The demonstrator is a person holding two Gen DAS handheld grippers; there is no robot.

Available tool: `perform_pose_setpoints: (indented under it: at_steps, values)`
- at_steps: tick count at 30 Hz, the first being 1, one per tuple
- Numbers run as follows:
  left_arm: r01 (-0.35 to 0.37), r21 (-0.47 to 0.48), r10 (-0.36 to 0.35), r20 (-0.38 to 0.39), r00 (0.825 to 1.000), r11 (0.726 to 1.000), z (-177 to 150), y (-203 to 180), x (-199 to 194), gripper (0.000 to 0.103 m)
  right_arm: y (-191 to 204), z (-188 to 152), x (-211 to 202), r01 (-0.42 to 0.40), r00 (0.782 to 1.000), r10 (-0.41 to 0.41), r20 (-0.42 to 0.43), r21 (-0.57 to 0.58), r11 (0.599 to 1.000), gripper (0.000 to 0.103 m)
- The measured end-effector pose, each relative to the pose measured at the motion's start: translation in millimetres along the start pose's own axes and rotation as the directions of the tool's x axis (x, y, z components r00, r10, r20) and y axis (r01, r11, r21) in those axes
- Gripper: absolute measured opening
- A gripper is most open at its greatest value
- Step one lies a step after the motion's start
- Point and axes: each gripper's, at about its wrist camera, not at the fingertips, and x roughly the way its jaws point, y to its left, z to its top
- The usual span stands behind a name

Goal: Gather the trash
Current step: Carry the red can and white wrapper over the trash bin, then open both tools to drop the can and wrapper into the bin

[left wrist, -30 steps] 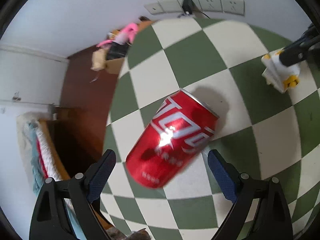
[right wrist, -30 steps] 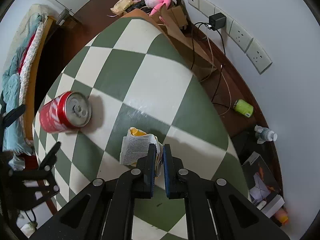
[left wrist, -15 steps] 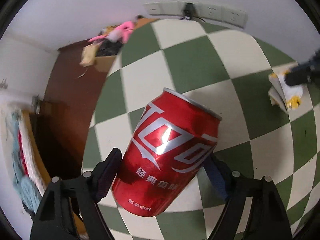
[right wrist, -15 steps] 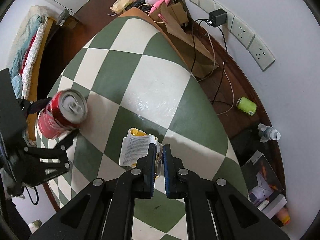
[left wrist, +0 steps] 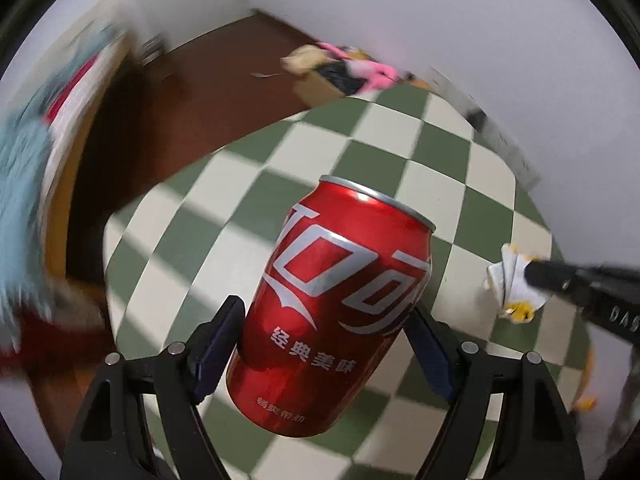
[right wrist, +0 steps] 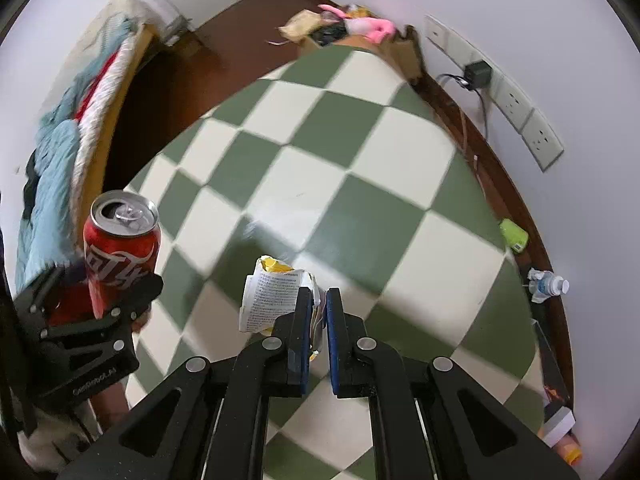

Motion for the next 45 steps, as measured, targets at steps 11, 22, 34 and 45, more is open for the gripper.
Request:
perform_pose_setpoints:
  at_steps: [11,22,34,45]
  values:
    - [0.018,-0.309,0.046,0.2,0.979,0.951,-114,102,-131,0.076,113,-93,-54,-0.077,0.996,0.085,0.038,-0.179,0.981,0.007]
    - [0.041,-0.647,0.093,0.172,0.981,0.762,-307,280,-179,0.074,304,-238,-22,-0.266,0.963,0.229,-0.139,-0.403,0.876,0.007]
    - [-0.144,-0.833,0.063,-0.131,0.989,0.533,-451,425,-58,0.075,467,-384,162,-0.26,0.925,0.016,-0.38,-0.603,0.754,0.007]
    - [-0.35,-0.841,0.064,-0.356,0.932,0.413,-498,445,-2,0.096,491,-398,290,-0.229,0.861,-0.177,-0.477,-0.674,0.702,0.086]
